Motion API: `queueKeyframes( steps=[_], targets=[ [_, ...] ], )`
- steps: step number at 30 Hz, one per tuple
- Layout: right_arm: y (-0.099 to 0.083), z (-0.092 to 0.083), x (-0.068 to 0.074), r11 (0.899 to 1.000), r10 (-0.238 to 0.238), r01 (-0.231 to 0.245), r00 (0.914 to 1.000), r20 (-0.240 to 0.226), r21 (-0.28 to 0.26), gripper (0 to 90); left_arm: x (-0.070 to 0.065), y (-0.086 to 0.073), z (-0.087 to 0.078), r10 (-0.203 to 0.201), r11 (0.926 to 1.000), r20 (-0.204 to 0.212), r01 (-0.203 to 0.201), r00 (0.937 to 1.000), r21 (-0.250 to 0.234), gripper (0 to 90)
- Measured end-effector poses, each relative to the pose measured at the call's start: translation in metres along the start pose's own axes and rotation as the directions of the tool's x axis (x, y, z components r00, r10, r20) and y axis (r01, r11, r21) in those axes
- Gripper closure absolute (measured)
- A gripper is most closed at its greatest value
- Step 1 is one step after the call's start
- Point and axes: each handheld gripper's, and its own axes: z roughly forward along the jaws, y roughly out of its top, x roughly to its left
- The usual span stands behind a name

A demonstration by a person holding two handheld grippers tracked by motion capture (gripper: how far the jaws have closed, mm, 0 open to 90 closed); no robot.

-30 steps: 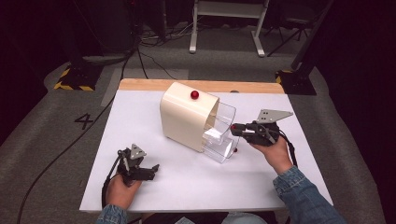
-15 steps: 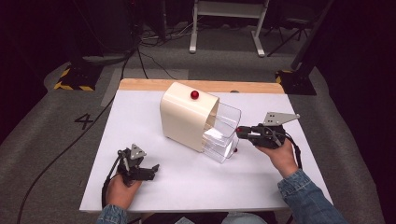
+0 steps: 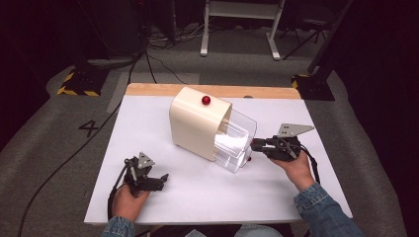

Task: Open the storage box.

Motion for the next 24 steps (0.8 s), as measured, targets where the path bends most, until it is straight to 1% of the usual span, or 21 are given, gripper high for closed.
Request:
queueKeyframes(
  steps=[2, 4, 5, 10, 12, 15, 19, 20, 21, 24],
  targets=[
    [-0.002, 0.001, -0.001, 1.000, 0.005, -0.005, 1.0000, 0.004, 0.013, 72.7, 0.000, 0.000, 0.000, 0.000, 1.0000, 0.000, 0.000, 1.0000, 0.000, 10.4],
    [-0.004, 0.002, -0.001, 1.000, 0.002, -0.002, 1.0000, 0.005, 0.005, 71.7, 0.000, 0.000, 0.000, 0.000, 1.0000, 0.000, 0.000, 1.0000, -0.002, 10.4],
    [-0.005, 0.003, -0.001, 1.000, 0.007, -0.008, 0.9999, 0.011, 0.010, 69.4, 0.000, 0.000, 0.000, -0.001, 1.0000, 0.000, 0.001, 1.0000, -0.001, 10.4],
    [-0.007, 0.003, -0.001, 1.000, 0.009, -0.010, 0.9996, 0.028, 0.024, 63.5, 0.000, 0.000, 0.000, 0.000, 1.0000, 0.000, 0.000, 1.0000, -0.002, 10.5],
    [-0.008, 0.001, -0.001, 1.000, 0.009, -0.010, 0.9996, 0.026, 0.021, 62.1, 0.000, 0.000, 0.000, -0.001, 1.0000, 0.000, 0.001, 1.0000, -0.001, 10.5],
    [-0.009, -0.005, 0.000, 1.000, 0.010, -0.011, 0.9994, 0.032, 0.020, 58.6, 0.000, 0.000, 0.000, -0.001, 1.0000, 0.000, 0.001, 1.0000, 0.000, 10.4],
    [-0.009, -0.019, 0.001, 1.000, 0.015, -0.016, 0.9988, 0.046, 0.012, 54.2, 0.000, 0.000, 0.000, 0.000, 1.0000, 0.000, 0.000, 1.0000, 0.000, 10.4],
    [-0.009, -0.023, 0.002, 1.000, 0.016, -0.017, 0.9984, 0.054, 0.014, 53.0, 0.000, 0.000, 0.000, 0.000, 1.0000, 0.000, 0.000, 1.0000, 0.000, 10.4],
    [-0.009, -0.029, 0.003, 1.000, 0.006, -0.007, 0.9975, 0.070, 0.017, 51.6, 0.000, 0.000, 0.000, 0.001, 1.0000, 0.000, -0.001, 1.0000, 0.000, 10.4],
    [-0.010, -0.040, 0.004, 1.000, 0.008, -0.010, 0.9957, 0.092, 0.026, 48.0, 0.000, 0.000, 0.000, 0.000, 1.0000, 0.000, 0.000, 1.0000, 0.000, 10.4]
  ],
)
